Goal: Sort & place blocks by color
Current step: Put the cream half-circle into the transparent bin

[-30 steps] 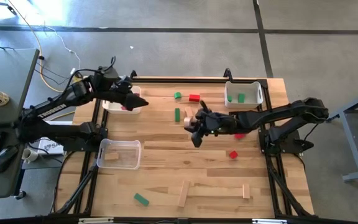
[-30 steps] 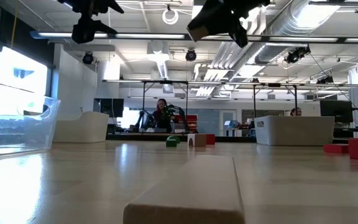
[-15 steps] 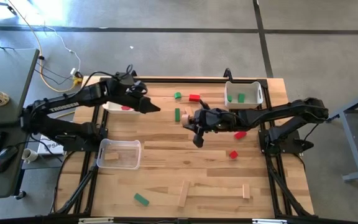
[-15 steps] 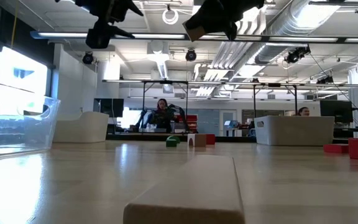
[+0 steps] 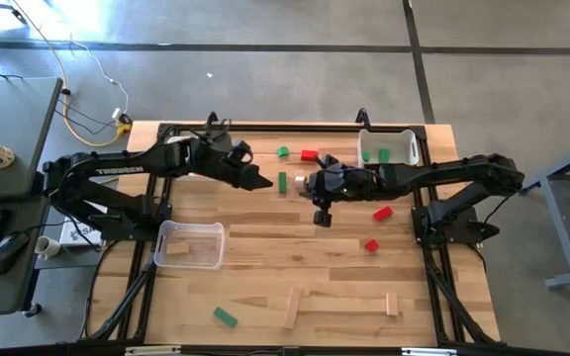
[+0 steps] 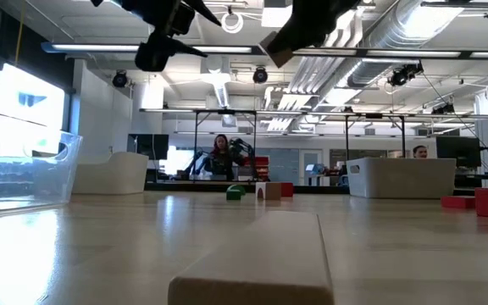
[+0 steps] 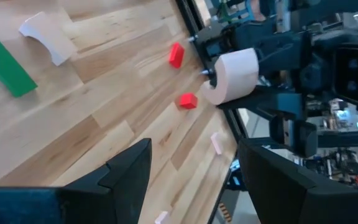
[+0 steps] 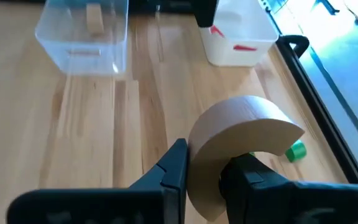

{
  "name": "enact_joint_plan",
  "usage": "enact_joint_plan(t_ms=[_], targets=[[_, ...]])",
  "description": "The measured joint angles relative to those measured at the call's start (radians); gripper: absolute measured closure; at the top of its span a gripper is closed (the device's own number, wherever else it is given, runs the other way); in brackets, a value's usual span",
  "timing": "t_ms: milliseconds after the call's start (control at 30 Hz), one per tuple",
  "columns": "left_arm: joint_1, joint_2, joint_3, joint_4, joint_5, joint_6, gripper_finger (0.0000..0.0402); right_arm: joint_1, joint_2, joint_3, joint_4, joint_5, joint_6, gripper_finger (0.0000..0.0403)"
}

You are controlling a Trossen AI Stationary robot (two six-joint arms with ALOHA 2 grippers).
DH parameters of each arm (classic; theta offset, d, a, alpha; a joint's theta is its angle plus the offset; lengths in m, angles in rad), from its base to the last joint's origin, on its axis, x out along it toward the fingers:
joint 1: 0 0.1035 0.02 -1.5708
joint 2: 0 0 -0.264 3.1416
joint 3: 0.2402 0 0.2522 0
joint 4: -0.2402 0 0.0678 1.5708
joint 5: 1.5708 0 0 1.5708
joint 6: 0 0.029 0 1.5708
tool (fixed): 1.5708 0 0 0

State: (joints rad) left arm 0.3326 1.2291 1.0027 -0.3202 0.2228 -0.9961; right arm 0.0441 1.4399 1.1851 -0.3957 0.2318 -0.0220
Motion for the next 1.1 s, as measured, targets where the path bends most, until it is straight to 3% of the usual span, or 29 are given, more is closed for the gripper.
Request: enact_joint_plan(t_ms=[433, 1100], targets=[[-0.081, 0.112, 0.0, 0.184, -0.127, -0.112, 0.0174, -0.001, 0.001, 0.0, -0.027, -0.003, -0.092, 0.0359], [-0.09, 0.262, 0.0, 0.454, -0.138, -0.172, 0.0174, 0.0, 0.002, -0.002, -0.079, -0.003, -0.087, 0.0359]])
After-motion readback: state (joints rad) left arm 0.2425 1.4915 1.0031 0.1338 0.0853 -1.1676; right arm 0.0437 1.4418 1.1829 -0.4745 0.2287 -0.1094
